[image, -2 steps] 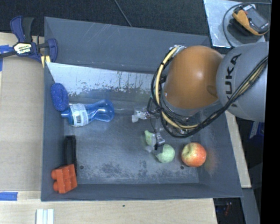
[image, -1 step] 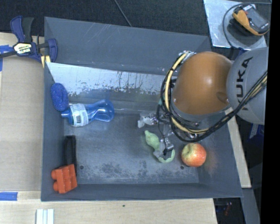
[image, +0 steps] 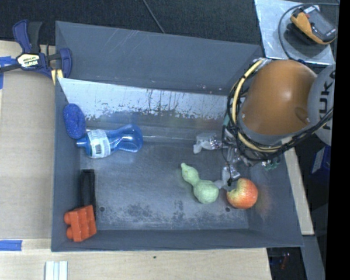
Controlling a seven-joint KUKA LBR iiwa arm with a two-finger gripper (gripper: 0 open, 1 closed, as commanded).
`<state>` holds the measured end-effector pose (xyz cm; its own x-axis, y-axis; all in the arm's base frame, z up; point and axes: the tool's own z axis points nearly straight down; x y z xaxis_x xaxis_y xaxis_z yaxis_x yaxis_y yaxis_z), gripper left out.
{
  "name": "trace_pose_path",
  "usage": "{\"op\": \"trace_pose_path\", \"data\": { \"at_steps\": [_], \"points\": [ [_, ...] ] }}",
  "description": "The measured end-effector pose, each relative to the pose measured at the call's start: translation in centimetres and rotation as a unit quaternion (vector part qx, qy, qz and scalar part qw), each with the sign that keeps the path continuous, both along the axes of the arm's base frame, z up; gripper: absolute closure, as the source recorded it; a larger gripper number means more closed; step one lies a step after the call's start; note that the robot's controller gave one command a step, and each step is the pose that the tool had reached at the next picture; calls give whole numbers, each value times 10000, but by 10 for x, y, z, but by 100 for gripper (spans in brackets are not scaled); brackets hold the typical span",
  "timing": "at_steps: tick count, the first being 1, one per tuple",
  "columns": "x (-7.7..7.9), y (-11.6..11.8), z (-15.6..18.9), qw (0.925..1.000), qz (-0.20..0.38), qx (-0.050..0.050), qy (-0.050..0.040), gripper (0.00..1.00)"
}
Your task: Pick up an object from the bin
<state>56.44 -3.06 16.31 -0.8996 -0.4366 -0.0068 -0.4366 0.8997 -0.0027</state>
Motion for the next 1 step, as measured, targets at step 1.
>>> {"op": "trace_pose_path", "data": {
  "at_steps": [1],
  "points": [
    [-1,2,2,9999,-166,-5,6,0]
  ]
}}
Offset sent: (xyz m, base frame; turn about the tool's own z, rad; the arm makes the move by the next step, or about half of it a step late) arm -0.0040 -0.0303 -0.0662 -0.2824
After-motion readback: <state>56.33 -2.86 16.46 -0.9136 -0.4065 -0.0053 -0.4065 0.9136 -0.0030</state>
